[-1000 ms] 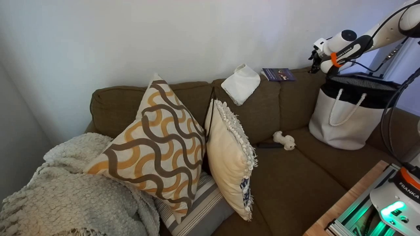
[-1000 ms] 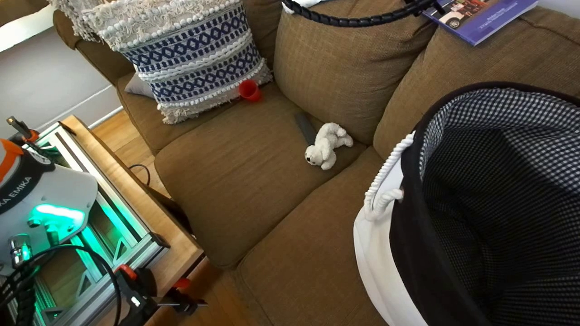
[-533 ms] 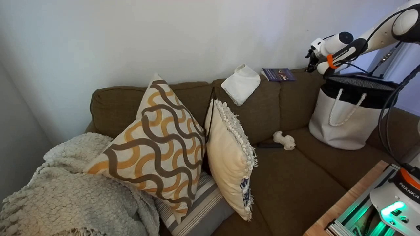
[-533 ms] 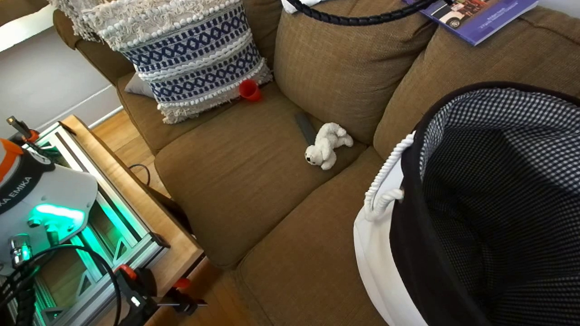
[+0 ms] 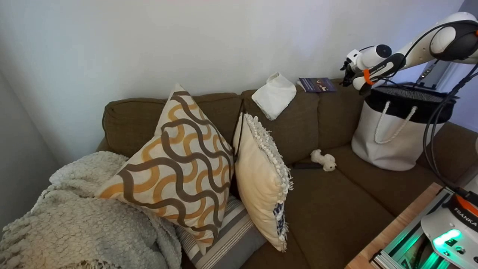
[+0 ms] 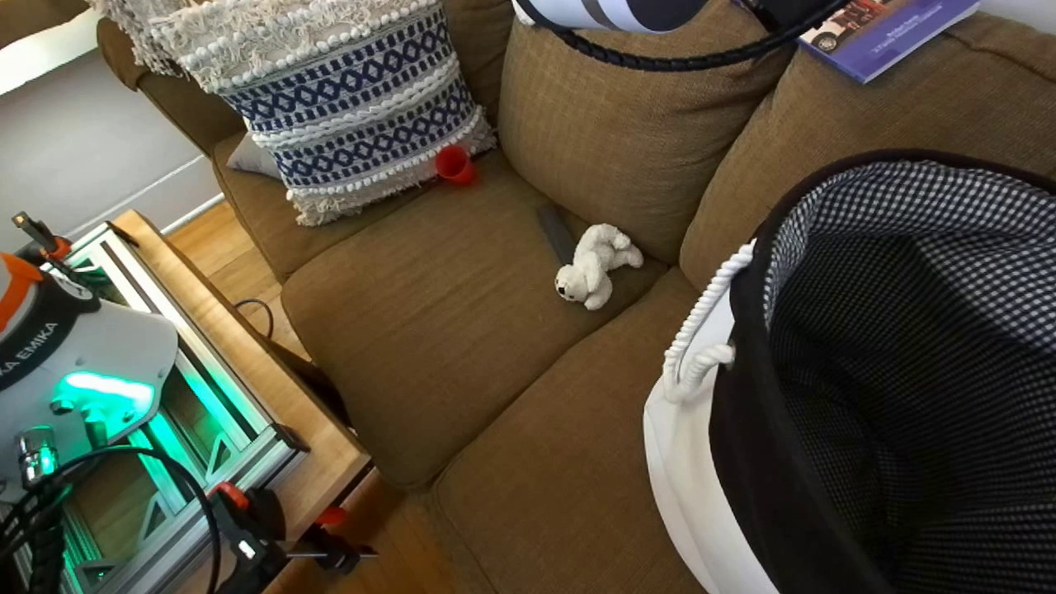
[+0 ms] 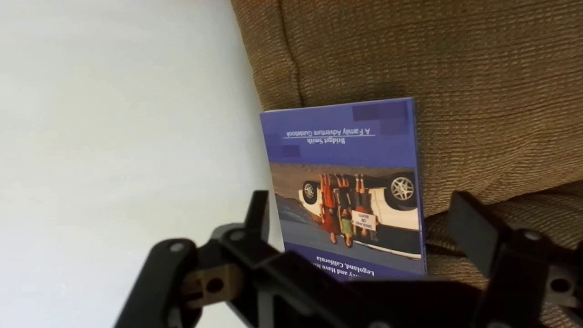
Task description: Move the book from the backrest to the seat of the couch
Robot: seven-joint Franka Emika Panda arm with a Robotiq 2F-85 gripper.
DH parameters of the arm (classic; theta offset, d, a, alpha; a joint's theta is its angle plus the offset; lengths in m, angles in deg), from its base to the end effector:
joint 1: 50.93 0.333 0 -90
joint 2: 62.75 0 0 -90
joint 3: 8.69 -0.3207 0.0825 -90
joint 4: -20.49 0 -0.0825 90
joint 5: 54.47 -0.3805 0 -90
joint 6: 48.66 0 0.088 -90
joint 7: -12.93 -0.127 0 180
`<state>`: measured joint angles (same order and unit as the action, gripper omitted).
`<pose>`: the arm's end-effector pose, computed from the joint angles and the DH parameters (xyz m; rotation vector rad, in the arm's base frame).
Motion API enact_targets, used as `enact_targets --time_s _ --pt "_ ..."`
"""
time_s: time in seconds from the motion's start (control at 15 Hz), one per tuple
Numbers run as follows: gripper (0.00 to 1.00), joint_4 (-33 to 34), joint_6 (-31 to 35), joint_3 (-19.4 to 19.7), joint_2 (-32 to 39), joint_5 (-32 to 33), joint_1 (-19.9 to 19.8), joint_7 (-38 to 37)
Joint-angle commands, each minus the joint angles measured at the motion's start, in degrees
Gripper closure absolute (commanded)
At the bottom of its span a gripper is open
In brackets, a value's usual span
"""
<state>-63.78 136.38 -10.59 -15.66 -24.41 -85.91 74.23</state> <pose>0.6745 -0.3888 0.2886 1.9944 1.1088 0.5954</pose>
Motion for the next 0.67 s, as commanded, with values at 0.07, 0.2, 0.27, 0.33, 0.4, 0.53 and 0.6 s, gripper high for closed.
enact_targets --time_s 0.07,0.2,0.27,0.33,0.4,0.53,0.6 --pt "0.0 6.3 -0.6 -3.5 5.8 0.5 -1.9 2.6" --pt "0.0 8.2 -4.3 -8.0 8.0 0.7 -4.4 5.1" --pt "0.0 10.4 -6.7 -8.6 9.5 0.4 -4.4 6.2" --pt "0.0 11.7 -8.5 -11.2 10.9 0.1 -5.8 8.2" --pt "0.0 13.8 -10.2 -13.1 12.6 0.1 -6.7 10.5" --pt "0.0 18.1 -12.0 -15.3 16.0 0.3 -7.4 14.7" --pt "0.0 20.7 -12.3 -15.9 17.8 0.3 -7.3 16.5"
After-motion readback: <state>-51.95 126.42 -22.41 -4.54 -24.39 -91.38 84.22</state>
